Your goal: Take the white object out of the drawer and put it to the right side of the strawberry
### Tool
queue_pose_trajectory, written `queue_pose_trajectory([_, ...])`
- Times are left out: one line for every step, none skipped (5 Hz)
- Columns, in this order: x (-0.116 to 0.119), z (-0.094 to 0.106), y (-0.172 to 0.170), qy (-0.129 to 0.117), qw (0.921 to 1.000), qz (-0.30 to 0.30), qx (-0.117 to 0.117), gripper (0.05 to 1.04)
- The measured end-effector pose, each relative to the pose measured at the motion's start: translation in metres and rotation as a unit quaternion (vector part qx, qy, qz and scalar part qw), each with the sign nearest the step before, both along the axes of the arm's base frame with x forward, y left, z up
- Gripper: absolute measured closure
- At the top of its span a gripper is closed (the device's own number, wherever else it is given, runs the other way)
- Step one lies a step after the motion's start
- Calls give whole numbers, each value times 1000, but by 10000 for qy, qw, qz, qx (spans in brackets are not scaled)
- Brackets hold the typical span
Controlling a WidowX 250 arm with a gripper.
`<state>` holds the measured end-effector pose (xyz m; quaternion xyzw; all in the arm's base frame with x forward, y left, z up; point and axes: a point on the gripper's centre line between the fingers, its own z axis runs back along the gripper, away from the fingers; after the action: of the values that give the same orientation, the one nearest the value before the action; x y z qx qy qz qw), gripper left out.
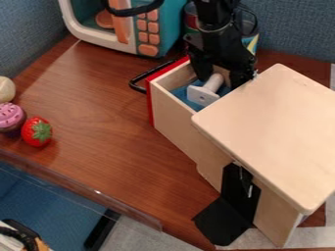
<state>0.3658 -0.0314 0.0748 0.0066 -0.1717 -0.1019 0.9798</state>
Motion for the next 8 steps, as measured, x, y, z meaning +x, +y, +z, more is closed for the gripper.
queue_pose_trajectory([1,-13,4,157,9998,-66,140,90])
queue_pose_trajectory([2,-21,10,335,9991,-74,240,93])
queue_pose_trajectory([3,-24,11,492,9984,-6,264,174])
queue_pose_trajectory([3,-25,11,501,9985,-81,211,475])
queue_pose_trajectory([-2,-21,12,484,9985,-188,145,726])
queue_pose_trajectory([-13,-6,11,416,9988,-264,-4,736])
queue_pose_trajectory([-25,37,13,-98,9987,-462,-198,736])
queue_pose_trajectory([-44,75,21,-527,9967,-506,-355,736])
